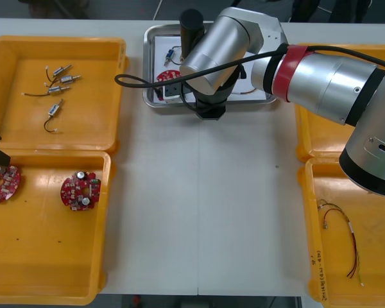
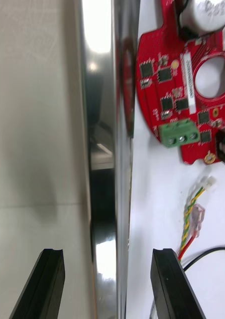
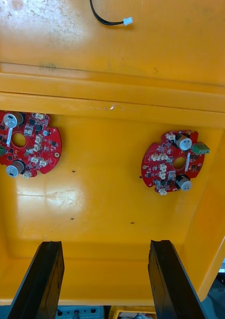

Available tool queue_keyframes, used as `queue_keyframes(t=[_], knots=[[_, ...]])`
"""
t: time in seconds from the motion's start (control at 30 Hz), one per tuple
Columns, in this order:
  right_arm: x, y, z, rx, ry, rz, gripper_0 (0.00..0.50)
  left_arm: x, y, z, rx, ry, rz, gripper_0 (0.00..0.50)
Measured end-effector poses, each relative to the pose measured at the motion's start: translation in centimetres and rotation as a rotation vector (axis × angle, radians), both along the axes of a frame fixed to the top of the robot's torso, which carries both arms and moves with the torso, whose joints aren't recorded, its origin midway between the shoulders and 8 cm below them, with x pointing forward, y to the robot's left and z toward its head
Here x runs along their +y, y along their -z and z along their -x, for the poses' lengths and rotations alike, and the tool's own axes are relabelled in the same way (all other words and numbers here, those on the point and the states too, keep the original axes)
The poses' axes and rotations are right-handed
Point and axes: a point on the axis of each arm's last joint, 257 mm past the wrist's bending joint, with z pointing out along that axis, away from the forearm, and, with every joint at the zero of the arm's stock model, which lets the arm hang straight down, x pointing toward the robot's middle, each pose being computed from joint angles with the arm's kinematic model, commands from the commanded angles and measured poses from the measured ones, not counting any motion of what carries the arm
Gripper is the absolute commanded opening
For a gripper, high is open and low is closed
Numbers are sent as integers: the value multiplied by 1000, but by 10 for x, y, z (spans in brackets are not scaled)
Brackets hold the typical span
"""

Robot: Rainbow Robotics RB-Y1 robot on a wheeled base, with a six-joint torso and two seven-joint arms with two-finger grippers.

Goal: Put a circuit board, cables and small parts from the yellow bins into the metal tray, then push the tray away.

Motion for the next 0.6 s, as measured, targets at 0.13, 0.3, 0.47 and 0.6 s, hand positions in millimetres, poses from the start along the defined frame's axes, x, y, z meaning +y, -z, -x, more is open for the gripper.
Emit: queue_keyframes(t=[0.13, 0.3, 0.47, 0.6], knots=[[-8, -3, 10, 42, 38, 21, 500, 0, 0, 0, 0, 0, 0, 500], [3, -11, 27, 77, 51, 5, 500, 0, 0, 0, 0, 0, 0, 500], [14, -18, 53, 105, 91, -9, 500, 0, 0, 0, 0, 0, 0, 500], [17, -27, 76, 113, 121, -7, 500, 0, 0, 0, 0, 0, 0, 500]])
